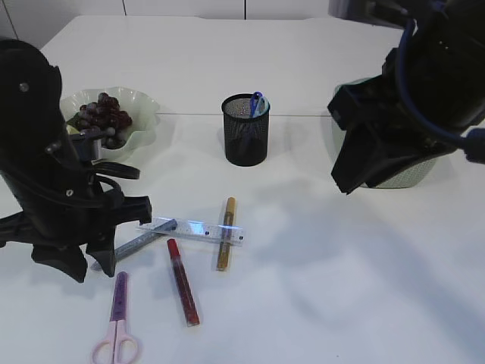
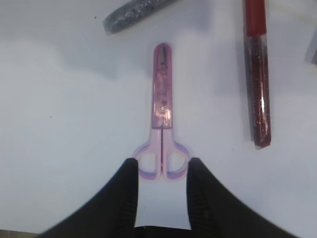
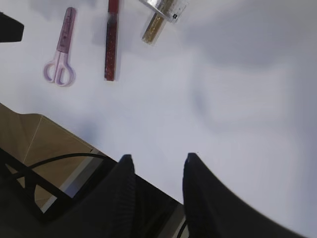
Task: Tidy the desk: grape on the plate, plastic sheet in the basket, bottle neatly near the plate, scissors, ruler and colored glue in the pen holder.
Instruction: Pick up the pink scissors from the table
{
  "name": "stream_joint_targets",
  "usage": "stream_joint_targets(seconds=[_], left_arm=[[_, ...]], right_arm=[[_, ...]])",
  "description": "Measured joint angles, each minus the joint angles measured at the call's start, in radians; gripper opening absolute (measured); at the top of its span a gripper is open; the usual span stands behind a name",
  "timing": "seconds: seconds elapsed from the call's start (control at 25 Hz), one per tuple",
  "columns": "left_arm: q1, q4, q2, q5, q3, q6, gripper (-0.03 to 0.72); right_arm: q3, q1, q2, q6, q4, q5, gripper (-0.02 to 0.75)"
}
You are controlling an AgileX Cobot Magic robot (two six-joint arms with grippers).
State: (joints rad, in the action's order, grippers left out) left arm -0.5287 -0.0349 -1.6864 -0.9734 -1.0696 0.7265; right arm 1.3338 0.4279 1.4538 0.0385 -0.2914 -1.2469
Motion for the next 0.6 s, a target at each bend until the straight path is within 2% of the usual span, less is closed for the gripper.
stream_joint_targets(seconds=[0.6], left_arm=[[-0.006,0.004,-0.117,0.053,0.0,0.002,0.247]], right_arm=[[-0.134,0.002,-0.108,0.032,-0.047,0.002,0.276]])
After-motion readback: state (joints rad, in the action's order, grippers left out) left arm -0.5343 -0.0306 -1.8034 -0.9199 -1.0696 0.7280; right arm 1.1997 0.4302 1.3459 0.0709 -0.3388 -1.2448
